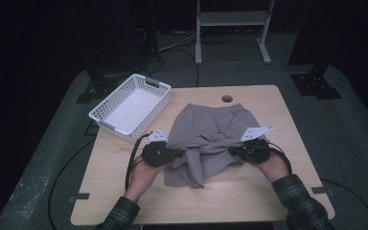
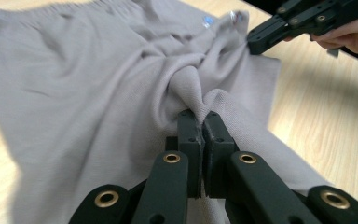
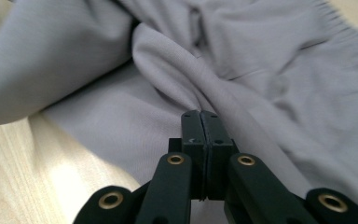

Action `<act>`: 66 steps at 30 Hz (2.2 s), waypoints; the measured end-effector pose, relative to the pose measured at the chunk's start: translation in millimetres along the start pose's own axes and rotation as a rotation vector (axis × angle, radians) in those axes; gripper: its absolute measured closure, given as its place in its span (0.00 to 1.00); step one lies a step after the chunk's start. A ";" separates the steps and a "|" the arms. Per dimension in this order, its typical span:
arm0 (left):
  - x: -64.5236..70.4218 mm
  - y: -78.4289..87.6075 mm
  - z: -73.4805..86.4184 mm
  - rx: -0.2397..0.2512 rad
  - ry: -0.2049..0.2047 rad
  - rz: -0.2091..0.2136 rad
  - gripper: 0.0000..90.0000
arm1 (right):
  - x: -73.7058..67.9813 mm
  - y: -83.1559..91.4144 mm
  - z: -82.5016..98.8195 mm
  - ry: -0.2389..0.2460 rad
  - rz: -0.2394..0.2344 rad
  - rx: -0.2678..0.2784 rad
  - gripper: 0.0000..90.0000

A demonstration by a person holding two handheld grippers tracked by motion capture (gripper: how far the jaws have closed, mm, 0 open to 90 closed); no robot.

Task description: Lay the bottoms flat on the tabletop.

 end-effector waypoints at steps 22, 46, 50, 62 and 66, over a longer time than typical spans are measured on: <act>-81.1 57.2 36.5 0.025 0.230 -0.169 0.95 | 89.3 36.6 30.5 -0.200 0.163 0.042 0.99; -15.5 28.7 22.5 -0.025 0.064 -0.106 0.61 | 31.9 30.7 20.4 -0.104 0.068 0.050 0.67; -1.8 10.1 29.4 -0.077 0.041 -0.062 0.60 | 9.6 22.0 16.6 -0.070 0.010 0.037 0.66; 14.2 -36.5 60.0 -0.311 -0.025 -0.002 0.43 | -52.3 -12.7 22.8 0.063 -0.132 -0.097 0.56; 16.5 -45.6 65.2 -0.348 -0.042 -0.001 0.43 | -66.6 -22.1 26.2 0.103 -0.155 -0.138 0.54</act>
Point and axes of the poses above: each handheld gripper's, and its own axes: y roughly backward along the jaws, z roughly out of its underside, x roughly to its right, the point moved 7 cm from there along -y, roughly forward along the jaws, and after that the axes turned 9 degrees about z, right-handed, at the moved point
